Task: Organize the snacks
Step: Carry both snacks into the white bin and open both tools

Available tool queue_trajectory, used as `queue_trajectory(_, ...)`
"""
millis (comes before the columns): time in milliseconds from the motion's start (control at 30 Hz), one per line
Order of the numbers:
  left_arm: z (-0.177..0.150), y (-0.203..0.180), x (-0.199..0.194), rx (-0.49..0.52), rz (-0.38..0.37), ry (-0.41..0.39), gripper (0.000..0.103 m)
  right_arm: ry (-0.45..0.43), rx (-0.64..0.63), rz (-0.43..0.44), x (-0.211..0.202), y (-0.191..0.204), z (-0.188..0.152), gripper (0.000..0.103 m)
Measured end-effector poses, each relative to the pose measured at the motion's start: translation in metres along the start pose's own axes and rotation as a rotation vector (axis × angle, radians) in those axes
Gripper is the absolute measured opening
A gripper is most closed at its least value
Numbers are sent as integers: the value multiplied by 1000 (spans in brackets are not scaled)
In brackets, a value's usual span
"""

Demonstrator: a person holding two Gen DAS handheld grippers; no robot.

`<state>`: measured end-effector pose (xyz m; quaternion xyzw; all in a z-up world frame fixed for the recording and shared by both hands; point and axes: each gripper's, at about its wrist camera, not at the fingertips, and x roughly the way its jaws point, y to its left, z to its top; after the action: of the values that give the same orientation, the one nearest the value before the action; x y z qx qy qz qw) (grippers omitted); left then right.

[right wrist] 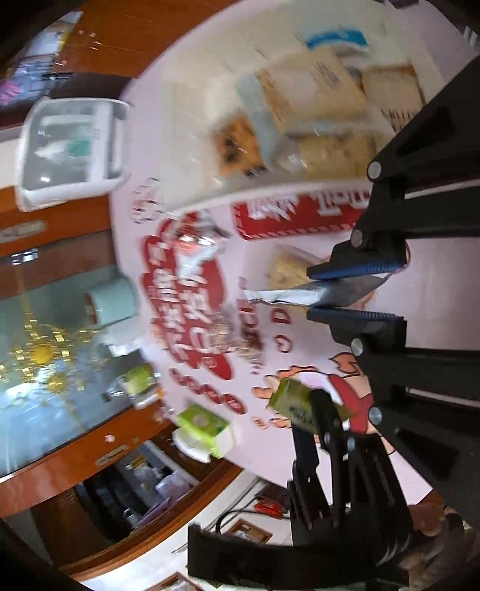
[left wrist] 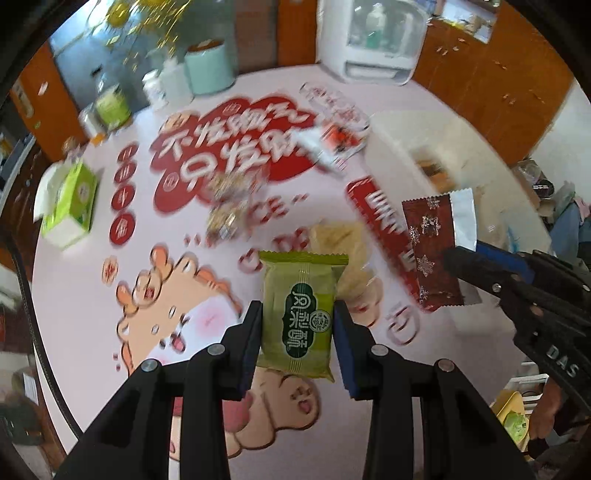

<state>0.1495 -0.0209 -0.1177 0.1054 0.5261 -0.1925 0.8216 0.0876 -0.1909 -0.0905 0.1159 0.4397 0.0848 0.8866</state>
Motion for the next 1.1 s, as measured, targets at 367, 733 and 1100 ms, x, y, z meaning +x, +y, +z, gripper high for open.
queue_trajectory(367, 73, -101, -36, 144, -33, -155, 36, -151, 37, -106, -77, -62, 19, 15)
queue_trajectory(733, 131, -174, -22, 199, -40, -213, 36, -159, 92, -204, -90, -134, 25, 15)
queue_trajectory(1100, 166, -201, 24, 197, 3, -183, 36, -140, 120, -291, -66, -175, 53, 16)
